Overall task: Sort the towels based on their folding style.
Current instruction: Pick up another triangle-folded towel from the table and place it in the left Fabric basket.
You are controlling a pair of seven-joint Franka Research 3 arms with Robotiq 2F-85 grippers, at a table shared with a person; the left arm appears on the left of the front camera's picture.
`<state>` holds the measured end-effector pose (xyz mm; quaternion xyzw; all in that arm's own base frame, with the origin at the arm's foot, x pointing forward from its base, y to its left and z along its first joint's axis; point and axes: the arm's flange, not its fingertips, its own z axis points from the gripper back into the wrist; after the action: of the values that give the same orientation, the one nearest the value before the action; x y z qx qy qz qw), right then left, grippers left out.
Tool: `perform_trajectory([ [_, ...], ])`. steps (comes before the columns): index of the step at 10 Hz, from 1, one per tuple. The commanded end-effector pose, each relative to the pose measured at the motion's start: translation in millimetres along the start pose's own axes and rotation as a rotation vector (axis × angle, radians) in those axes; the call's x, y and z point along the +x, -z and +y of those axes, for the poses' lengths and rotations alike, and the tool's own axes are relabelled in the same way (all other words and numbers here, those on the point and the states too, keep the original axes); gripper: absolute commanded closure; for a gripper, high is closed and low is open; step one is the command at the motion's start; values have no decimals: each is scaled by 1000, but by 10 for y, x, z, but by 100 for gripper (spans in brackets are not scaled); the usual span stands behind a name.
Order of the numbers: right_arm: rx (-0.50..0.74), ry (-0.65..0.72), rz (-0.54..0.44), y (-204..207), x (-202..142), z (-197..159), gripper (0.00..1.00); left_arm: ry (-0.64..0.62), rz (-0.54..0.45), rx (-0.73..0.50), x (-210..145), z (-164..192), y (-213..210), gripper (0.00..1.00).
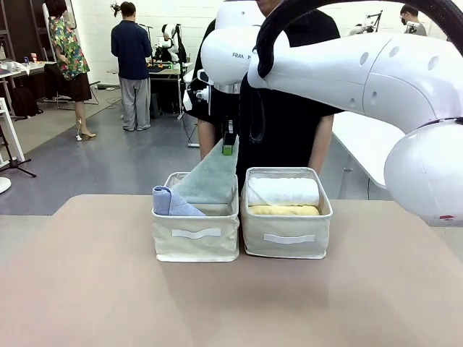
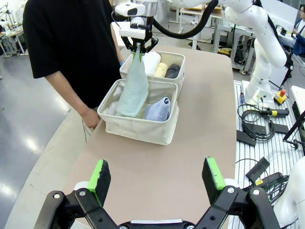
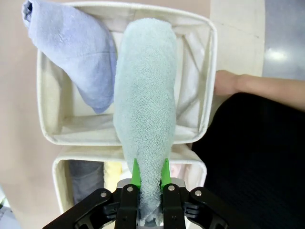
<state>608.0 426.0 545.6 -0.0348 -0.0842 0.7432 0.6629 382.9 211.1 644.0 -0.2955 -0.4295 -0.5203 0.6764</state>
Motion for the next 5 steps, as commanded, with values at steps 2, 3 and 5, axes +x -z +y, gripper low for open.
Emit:
perform_trajectory([
  [2, 5, -11, 9, 167, 6, 5, 82, 23, -15, -1, -5, -4, -25, 0],
  [3, 10, -21, 1, 231, 11, 4, 82, 23, -15, -1, -5, -4, -25, 0],
  [5, 40, -36, -1, 377, 22, 0, 82, 23, -15, -1, -5, -4, -25, 0],
])
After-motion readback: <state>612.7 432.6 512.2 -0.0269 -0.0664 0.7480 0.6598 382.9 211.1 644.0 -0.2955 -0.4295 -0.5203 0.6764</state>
